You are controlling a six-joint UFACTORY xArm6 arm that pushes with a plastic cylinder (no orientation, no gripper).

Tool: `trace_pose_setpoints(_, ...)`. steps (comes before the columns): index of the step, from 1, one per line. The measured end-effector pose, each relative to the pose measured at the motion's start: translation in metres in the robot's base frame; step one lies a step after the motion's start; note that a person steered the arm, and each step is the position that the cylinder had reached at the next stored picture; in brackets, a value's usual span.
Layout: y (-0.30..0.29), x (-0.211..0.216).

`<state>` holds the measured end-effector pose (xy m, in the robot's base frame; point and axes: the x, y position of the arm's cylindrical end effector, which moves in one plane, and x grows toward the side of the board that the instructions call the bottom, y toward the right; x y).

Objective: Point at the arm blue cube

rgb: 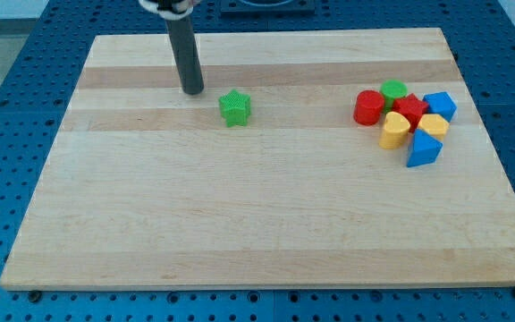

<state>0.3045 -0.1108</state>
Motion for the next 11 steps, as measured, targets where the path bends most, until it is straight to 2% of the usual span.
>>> trace_pose_setpoints(1, 0.068, -0.019)
trace_pose_setpoints(4, 0.323, -0.026)
trace_pose_setpoints(5, 0.387, -0.019)
trace_pose_setpoints(6, 0.423, 0.003)
trace_pose_setpoints(9, 0.429, 0.076)
trace_pose_setpoints(11, 0.392, 0.088)
